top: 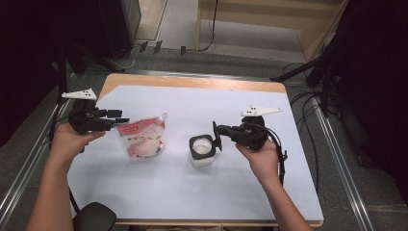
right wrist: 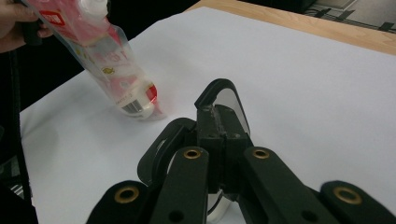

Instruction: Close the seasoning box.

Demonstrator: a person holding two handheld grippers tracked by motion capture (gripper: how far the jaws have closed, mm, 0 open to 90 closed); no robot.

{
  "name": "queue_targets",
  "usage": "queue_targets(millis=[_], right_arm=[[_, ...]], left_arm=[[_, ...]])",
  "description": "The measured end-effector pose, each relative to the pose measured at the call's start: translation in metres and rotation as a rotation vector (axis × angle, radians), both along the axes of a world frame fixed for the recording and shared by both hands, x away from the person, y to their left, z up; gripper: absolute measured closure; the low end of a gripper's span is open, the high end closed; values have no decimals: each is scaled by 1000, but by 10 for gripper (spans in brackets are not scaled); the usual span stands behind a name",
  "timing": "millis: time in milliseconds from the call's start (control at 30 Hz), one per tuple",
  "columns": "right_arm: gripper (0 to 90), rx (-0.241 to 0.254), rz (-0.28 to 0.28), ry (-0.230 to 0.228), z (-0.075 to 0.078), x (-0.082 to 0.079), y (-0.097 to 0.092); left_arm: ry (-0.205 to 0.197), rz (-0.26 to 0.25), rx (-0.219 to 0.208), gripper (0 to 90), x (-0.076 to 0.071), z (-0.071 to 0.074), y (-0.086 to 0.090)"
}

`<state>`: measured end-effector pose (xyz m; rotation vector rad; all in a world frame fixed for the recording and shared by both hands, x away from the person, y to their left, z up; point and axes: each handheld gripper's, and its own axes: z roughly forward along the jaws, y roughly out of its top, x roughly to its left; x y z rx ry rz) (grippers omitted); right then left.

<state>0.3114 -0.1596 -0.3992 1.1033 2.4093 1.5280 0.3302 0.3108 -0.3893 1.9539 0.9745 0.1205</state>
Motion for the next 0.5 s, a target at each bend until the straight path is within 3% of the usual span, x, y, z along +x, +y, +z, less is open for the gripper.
queue_targets(millis=[500], right_arm=[[900, 0, 30, 21, -7, -3, 13]], left_arm=[[6, 0, 9, 415, 1, -2, -1]])
